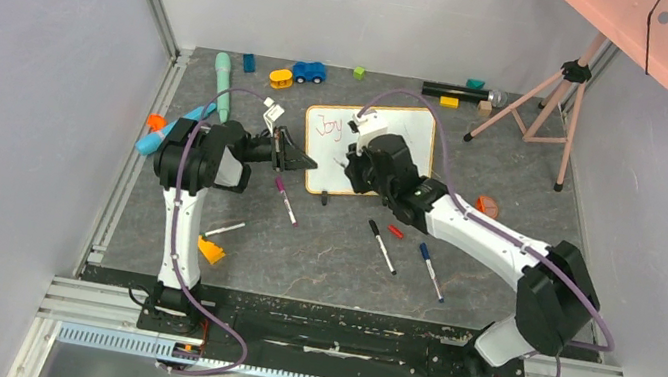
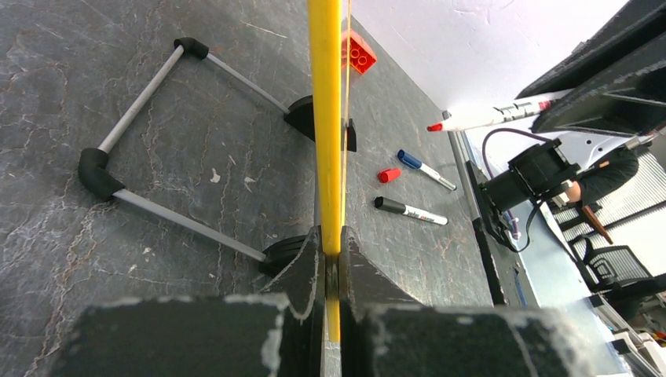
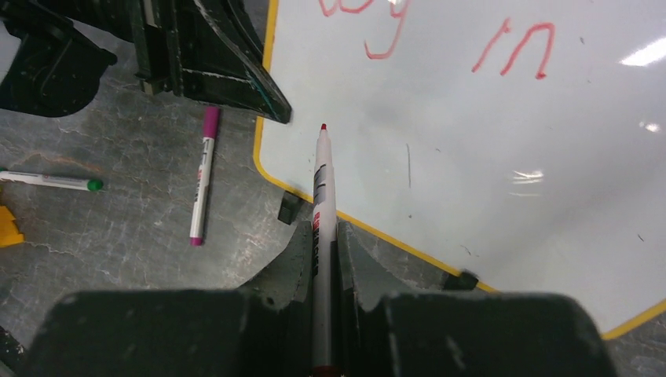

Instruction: Write a sentence on the whiteboard

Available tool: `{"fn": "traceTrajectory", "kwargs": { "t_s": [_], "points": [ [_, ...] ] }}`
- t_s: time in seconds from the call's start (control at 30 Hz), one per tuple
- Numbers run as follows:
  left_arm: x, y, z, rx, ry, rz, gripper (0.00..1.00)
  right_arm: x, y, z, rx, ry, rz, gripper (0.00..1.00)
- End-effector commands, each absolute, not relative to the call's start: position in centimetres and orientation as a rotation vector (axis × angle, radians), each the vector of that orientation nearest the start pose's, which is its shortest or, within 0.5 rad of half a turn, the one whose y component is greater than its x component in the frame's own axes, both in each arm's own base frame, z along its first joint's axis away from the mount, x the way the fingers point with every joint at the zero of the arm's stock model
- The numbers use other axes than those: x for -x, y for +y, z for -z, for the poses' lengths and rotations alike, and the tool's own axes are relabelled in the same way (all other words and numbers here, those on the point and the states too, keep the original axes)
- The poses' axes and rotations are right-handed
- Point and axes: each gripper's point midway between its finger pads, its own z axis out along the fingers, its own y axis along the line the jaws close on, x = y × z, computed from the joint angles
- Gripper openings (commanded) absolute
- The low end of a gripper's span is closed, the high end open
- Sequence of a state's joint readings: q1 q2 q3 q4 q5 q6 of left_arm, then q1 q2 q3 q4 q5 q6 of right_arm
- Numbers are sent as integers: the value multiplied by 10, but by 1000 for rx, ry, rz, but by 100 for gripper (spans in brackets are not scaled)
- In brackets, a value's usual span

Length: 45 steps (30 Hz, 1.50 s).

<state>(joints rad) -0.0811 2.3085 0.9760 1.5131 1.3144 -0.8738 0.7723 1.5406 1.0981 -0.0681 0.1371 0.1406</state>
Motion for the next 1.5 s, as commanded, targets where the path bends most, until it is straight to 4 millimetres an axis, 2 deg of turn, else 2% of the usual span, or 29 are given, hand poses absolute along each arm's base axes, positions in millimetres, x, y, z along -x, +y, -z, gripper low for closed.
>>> {"fn": "traceTrajectory", "kwargs": {
  "t_s": [0.0,0.3,0.7,1.47],
  "points": [
    [-367,-213,-54,-715,1653,1615,3,-353,331,-195,568,1947,-417,0],
    [-375,-208,-53,-617,1666,1561,5,-364,334,-191,526,1957,-345,0],
    [-374,-208,-52,-632,1663,1564,4,-367,333,-184,534,1972,-317,0],
    [-356,-206,-62,-719,1613,1512,2,-360,338,-190,555,1965,-365,0]
  ]
}}
